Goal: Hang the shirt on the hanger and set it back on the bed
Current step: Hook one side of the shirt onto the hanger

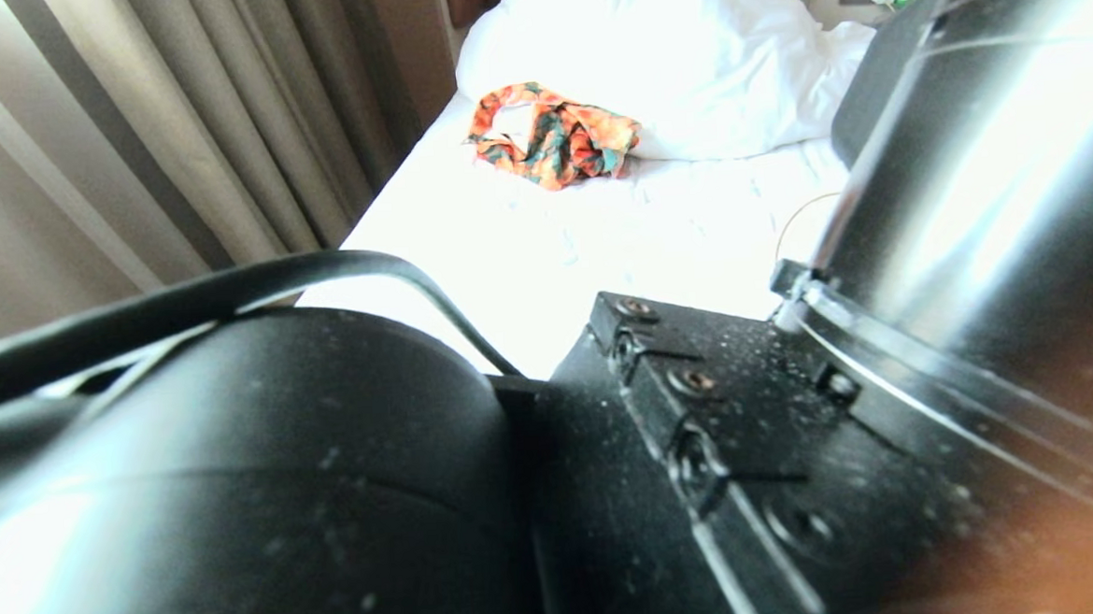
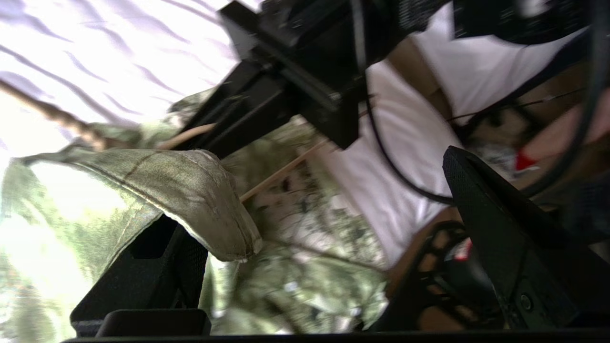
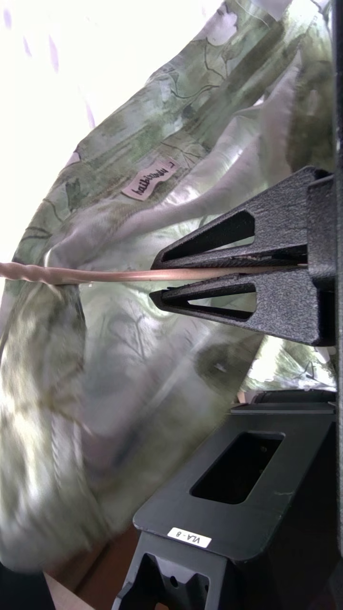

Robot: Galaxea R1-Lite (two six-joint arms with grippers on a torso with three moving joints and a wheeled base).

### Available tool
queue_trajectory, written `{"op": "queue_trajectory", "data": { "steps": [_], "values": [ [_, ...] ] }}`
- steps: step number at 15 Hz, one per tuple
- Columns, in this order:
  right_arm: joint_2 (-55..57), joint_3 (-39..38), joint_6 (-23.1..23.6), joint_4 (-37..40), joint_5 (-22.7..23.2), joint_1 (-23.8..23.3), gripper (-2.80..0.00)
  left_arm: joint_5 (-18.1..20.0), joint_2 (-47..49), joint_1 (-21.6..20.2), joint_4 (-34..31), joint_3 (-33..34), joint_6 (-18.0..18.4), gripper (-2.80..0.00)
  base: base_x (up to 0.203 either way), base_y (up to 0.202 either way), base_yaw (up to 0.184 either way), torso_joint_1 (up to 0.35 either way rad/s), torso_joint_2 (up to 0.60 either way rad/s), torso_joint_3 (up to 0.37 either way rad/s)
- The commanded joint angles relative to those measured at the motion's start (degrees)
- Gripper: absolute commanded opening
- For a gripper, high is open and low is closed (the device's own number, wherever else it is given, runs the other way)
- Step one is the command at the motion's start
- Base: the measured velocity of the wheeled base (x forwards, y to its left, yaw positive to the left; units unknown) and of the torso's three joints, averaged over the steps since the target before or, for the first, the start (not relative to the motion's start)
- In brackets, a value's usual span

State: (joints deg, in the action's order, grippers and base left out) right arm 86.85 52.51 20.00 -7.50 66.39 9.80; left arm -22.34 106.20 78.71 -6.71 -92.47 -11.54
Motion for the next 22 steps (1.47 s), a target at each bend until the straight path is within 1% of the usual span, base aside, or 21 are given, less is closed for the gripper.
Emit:
{"op": "queue_trajectory", "data": {
  "steps": [1,2,3,5,6,7,9,11,12,13,15,16,18,19,22],
  "values": [
    [-0.4,-0.7,0.2,-0.1,0.5,-0.5,-2.8,-4.6,-0.1,-1.5,-3.9,0.1,2.3,0.0,0.0,0.0,0.0,0.0,0.0,0.0],
    [-0.4,-1.0,0.3,-0.1,0.6,-0.6,-2.8,-6.6,0.0,-2.0,-6.2,-0.6,2.8,0.0,0.0,0.0,0.0,0.0,0.0,0.0],
    [-0.2,-1.2,0.4,-0.1,0.6,-0.6,-2.8,-7.5,0.2,-2.1,-8.6,-2.1,3.0,0.0,0.0,0.0,0.0,0.0,0.0,0.0],
    [0.1,-1.6,1.2,-0.1,0.7,-0.5,-2.8,-10.2,1.3,-2.1,-16.7,-6.8,3.0,0.0,0.0,0.0,0.0,0.0,0.0,0.0],
    [0.1,-1.7,1.4,-0.1,0.7,-0.5,-2.8,-11.7,2.1,-2.1,-18.9,-9.1,2.9,0.0,0.0,0.0,0.0,0.0,0.0,0.0],
    [0.1,-1.8,1.4,-0.1,0.7,-0.5,-2.8,-13.0,2.9,-2.0,-19.9,-11.2,3.0,0.0,0.0,0.0,0.0,0.0,0.0,0.0],
    [0.9,-2.1,1.6,-0.1,0.6,-0.6,-2.8,-14.2,4.3,-0.1,-20.3,-14.4,4.5,0.0,0.0,0.0,0.0,0.0,0.0,0.0],
    [1.5,-2.6,2.0,-0.1,0.6,-0.7,-2.8,-16.0,5.0,1.1,-20.2,-17.8,4.9,0.0,0.0,0.0,0.0,0.0,0.0,0.0],
    [1.4,-3.0,2.0,-0.4,0.7,-0.6,-2.8,-16.3,4.9,1.6,-20.1,-18.8,5.1,0.0,0.0,0.0,0.0,0.0,0.0,0.0],
    [1.5,-3.7,2.0,-2.1,0.7,-0.5,-2.8,-16.3,4.8,2.0,-20.0,-18.8,5.7,0.0,0.0,0.0,0.0,0.0,0.0,0.0],
    [2.2,-4.4,1.6,-5.1,0.6,-0.5,-2.8,-17.0,3.9,2.4,-20.1,-17.8,5.4,0.0,0.0,0.0,0.0,0.0,0.0,0.0],
    [2.3,-4.7,1.6,-5.2,0.6,-0.5,-2.8,-17.2,2.2,2.3,-20.2,-15.8,5.1,0.0,0.0,0.0,0.0,0.0,0.0,0.0],
    [2.3,-5.1,1.6,-5.3,0.6,-0.6,-2.8,-17.3,-1.8,1.7,-20.2,-9.5,4.0,0.0,0.0,0.0,0.0,0.0,0.0,0.0],
    [2.3,-5.0,1.6,-5.4,0.6,-0.6,-2.8,-17.4,-4.6,0.8,-20.2,-5.6,2.8,0.0,0.0,0.0,0.0,0.0,0.0,0.0],
    [2.6,-4.8,1.6,-5.4,0.6,-0.6,-2.8,-17.3,-12.0,-2.3,-20.1,1.4,1.0,0.0,0.0,0.0,0.0,0.0,0.0,0.0]
  ]
}}
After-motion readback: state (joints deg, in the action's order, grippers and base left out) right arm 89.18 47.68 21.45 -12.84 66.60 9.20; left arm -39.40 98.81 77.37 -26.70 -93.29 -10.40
